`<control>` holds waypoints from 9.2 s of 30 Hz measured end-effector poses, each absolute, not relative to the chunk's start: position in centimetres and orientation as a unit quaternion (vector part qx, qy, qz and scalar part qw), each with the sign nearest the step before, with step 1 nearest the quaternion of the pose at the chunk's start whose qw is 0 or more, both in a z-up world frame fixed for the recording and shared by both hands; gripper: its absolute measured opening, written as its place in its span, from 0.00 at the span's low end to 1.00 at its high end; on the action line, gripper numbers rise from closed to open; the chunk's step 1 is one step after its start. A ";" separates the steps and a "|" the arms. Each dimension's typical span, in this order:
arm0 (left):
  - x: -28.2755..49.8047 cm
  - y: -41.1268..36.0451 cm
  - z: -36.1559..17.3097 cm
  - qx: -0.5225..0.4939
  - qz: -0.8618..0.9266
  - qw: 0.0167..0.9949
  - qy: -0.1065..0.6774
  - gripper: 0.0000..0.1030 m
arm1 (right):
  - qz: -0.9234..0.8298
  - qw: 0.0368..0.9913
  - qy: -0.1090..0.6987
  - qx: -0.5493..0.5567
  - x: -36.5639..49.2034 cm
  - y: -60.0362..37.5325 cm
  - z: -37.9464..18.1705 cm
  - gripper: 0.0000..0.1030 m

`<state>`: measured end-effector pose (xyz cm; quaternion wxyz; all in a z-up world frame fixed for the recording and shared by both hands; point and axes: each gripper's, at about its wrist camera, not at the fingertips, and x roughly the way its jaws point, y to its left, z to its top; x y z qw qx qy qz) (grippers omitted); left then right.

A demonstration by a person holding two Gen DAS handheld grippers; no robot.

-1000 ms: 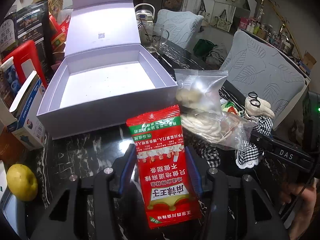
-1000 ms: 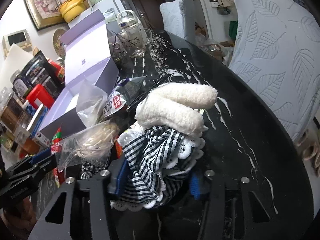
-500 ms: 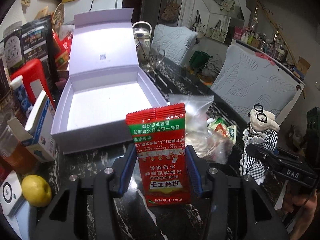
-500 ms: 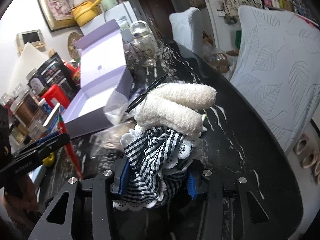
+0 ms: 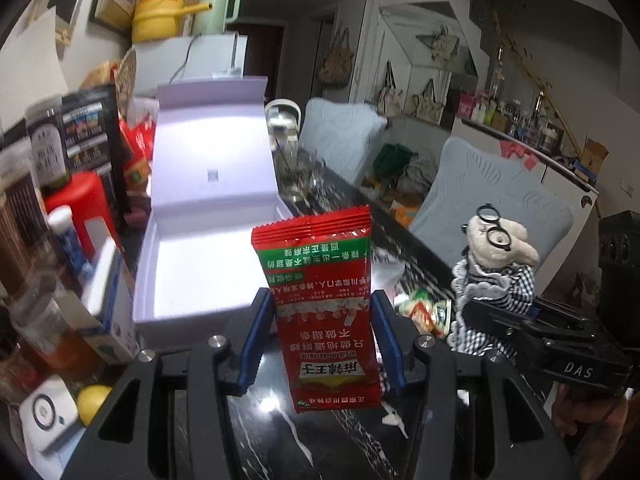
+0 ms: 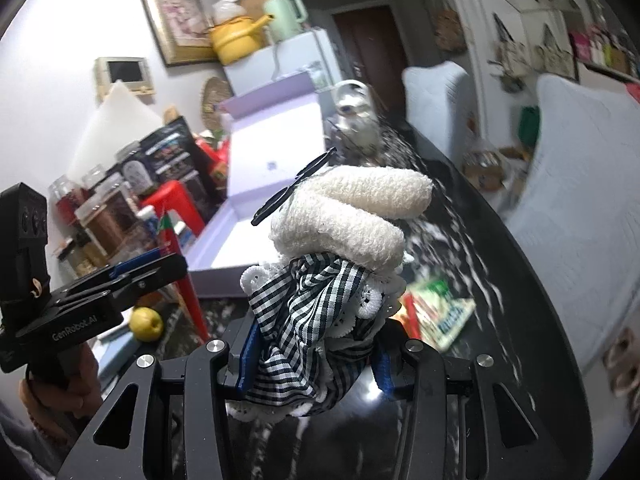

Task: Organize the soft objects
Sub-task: 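Carry the red packet and plush toy with both tools into the lavender box, then open both tools to release the packet and plush toy in the box, then move the left tool to the gingham scrunchie while the right tool approaches the snack packets, then grasp the gingham scrunchie with the left tool while the right tool grasps a cartoon snack packet, then lift the scrunchie with the left tool while the right tool lifts the cartoon packet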

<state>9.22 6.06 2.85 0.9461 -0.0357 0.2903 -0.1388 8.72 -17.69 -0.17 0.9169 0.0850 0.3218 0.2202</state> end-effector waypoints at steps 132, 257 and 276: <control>30.1 14.4 5.4 -0.021 0.070 0.941 0.331 0.50 | 0.206 0.921 0.328 -0.037 30.6 -4.3 3.9 0.75; 10.9 4.5 -5.6 -0.029 -0.144 0.905 0.400 0.23 | 0.149 0.901 0.408 -0.021 15.2 -17.3 -9.8 0.75; 11.0 5.2 -6.0 -0.044 -0.137 0.903 0.404 0.23 | 0.151 0.893 0.423 -0.011 14.1 -17.6 -10.6 0.39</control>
